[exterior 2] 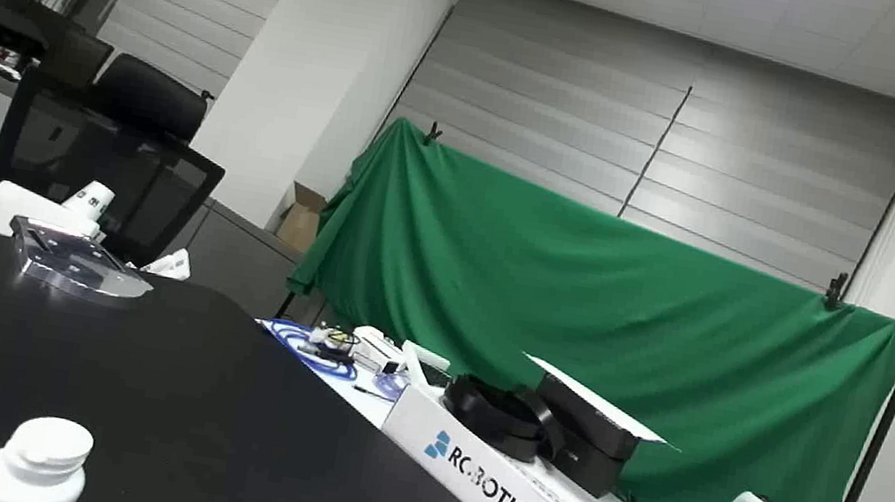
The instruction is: Put the bottle in the middle of the table
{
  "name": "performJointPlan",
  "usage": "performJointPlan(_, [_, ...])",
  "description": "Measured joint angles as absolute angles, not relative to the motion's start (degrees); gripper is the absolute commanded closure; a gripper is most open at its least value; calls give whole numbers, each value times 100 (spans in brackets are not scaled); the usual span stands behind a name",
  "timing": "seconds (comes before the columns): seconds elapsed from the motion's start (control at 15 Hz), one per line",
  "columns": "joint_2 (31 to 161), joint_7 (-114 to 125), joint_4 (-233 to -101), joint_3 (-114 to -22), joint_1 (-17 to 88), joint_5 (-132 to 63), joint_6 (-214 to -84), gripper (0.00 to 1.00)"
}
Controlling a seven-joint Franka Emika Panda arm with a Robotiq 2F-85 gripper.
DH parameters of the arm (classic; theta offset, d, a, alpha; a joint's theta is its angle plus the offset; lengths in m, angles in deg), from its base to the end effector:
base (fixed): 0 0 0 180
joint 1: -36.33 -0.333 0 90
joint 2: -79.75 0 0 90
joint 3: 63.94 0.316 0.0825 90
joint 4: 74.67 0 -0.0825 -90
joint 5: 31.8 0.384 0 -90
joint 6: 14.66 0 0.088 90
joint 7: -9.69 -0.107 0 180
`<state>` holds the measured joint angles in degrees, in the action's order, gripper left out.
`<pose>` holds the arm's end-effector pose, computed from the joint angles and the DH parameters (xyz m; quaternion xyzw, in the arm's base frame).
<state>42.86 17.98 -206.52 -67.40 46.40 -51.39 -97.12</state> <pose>0.3107 -0.1199 0.5656 0.9816 -0.0408 -0.1339 0.1300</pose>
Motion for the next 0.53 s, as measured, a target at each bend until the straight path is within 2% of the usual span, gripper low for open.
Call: performJointPlan(0.53, [4275, 1829, -20653, -6762, 4604, -5134, -9724, 0])
